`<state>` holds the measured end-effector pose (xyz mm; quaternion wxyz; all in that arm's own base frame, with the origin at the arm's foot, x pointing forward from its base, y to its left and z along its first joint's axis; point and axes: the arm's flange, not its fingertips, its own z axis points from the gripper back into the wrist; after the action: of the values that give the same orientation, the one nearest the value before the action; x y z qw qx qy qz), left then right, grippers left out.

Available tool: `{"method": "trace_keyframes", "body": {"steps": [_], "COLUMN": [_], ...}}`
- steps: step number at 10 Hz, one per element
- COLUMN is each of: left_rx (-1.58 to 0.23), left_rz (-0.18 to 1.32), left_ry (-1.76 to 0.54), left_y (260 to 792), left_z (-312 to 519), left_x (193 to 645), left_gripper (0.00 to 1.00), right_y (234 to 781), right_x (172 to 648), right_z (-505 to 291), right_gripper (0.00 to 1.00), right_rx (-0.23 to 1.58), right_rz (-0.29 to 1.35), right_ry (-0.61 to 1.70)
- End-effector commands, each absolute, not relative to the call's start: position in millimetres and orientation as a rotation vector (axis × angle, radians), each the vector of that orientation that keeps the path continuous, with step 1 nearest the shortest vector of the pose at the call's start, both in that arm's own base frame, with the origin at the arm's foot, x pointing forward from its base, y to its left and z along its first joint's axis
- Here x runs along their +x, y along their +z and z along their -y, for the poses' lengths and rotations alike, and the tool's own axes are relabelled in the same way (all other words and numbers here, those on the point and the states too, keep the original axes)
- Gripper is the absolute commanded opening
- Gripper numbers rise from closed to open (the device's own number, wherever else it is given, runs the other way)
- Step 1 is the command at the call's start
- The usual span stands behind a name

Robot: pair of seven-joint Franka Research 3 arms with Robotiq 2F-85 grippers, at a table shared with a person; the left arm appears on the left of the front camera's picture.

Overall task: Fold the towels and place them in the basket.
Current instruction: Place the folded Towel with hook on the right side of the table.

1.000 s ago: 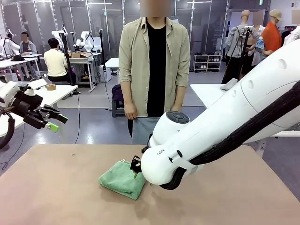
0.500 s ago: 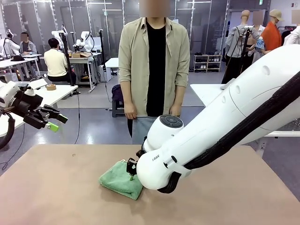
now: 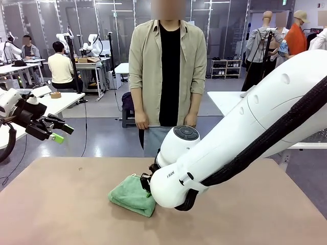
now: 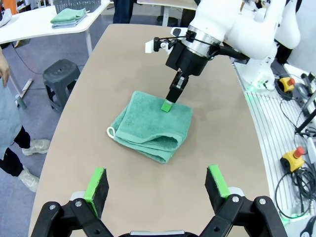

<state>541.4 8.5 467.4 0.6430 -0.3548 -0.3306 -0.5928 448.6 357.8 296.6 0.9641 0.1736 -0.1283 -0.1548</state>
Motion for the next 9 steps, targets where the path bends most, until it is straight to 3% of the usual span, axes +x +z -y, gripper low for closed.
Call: {"method": "trace_keyframes", "body": {"steps": [1,2,9], "left_rx": [-0.808,-0.808,-0.808], "left_rz": [0.737,0.737,0.737], "left_ry": [-1.337,-1.337,-1.337], "left_y": [469.9,469.9,469.9], "left_z": [-7.7,-7.7,-7.7], "left_x": [542.3,542.3,542.3], "left_gripper": [1.0,1.0,1.0], "right_y": [293.8,294.4,297.5], "right_x": [443.1,443.3,446.7], "right_z": [-369.6,-369.6,-361.5], "right_gripper": [0.11,0.0,0.0], "right_rx": [0.359,0.36,0.352], "right_rz": [0.294,0.294,0.262], "right_ry": [-0.353,-0.346,-0.305]}}
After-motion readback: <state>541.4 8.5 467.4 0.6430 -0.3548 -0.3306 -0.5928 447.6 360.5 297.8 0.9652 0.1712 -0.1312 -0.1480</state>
